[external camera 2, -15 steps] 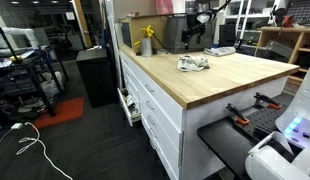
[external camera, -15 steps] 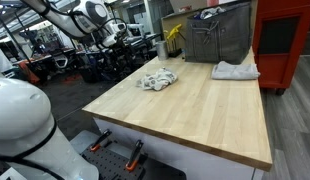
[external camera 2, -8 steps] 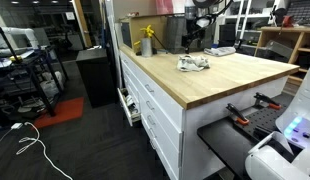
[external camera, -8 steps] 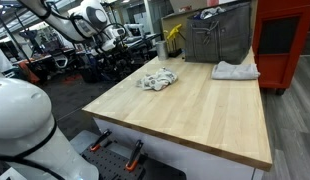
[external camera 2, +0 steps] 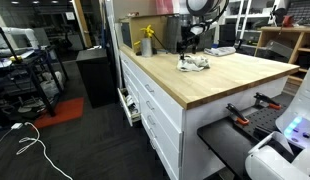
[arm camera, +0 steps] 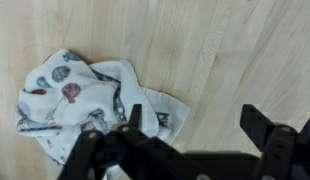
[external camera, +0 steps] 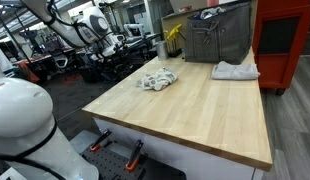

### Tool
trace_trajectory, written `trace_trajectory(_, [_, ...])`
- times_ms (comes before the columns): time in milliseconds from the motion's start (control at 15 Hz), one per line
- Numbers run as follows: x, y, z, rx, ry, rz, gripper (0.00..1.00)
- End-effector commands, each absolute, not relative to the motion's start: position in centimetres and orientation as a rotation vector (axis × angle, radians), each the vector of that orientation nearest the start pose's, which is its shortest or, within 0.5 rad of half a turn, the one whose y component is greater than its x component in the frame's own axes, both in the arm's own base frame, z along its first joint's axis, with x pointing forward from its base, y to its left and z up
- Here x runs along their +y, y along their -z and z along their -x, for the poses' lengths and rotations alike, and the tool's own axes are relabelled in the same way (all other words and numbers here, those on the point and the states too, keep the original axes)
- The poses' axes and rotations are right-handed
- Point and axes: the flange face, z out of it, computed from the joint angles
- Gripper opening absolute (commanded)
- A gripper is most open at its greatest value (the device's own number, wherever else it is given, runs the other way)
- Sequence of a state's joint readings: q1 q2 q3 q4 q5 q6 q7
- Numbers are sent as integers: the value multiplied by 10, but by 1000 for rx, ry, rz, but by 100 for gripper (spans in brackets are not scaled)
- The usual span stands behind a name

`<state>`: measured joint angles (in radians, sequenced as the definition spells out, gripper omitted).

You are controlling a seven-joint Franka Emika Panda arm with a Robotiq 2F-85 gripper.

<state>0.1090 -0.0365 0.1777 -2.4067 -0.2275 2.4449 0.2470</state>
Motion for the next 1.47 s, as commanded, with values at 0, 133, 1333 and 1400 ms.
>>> trace_trajectory(0, [134,-310,-501,-280,178,3257,100])
trace_trajectory(133, [133,-301,-511,-253,158,3245,100])
trace_trajectory(1333, [146,-248,-546,-257,108,3259,27])
trace_trajectory(1400, [143,-250,-546,-252,123,3264,18])
